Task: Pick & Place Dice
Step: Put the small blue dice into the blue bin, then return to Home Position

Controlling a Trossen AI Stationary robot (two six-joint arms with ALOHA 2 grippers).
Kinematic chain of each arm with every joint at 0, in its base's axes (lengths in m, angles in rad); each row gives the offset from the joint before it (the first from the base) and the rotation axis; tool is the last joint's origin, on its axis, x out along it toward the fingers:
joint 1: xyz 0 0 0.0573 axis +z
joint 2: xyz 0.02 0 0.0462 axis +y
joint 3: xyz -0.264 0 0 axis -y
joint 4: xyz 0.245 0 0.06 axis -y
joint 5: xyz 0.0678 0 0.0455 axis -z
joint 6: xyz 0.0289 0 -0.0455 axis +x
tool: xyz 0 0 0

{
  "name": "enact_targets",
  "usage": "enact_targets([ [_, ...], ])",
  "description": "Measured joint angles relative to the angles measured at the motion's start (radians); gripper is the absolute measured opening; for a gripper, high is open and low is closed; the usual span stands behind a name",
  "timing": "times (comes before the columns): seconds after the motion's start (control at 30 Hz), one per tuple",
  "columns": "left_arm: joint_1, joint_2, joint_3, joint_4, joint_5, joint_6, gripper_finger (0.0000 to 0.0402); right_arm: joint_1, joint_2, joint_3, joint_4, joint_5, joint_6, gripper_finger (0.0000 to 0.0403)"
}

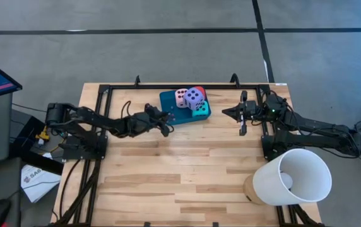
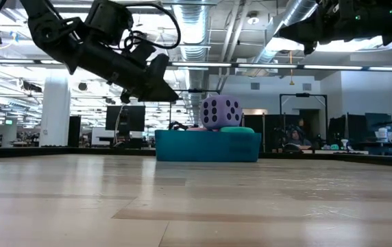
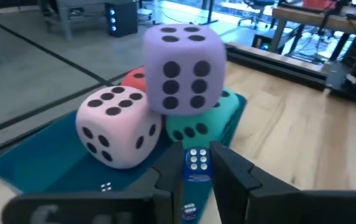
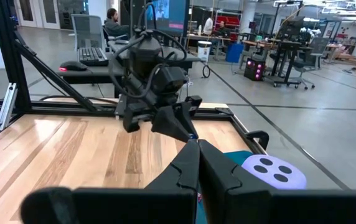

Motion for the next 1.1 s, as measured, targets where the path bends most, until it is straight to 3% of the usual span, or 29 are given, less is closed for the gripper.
enact_targets([
  [0.23, 0.047, 0.001, 0.0, 0.0, 0.096, 0.0, 0.0079, 0.0, 0.0, 0.0, 0.008, 0.0, -0.001, 0.0],
  [0.57, 0.097, 0.001, 0.0, 0.001, 0.099, -0.001, 0.0083, 0.0, 0.0, 0.0, 0.034, 0.0, -0.002, 0.0],
  [1.1, 0.107, 0.001, 0.0, 0.001, 0.125, 0.0, 0.0175, 0.0, 0.0, 0.0, 0.035, 0.0, -0.021, 0.0],
])
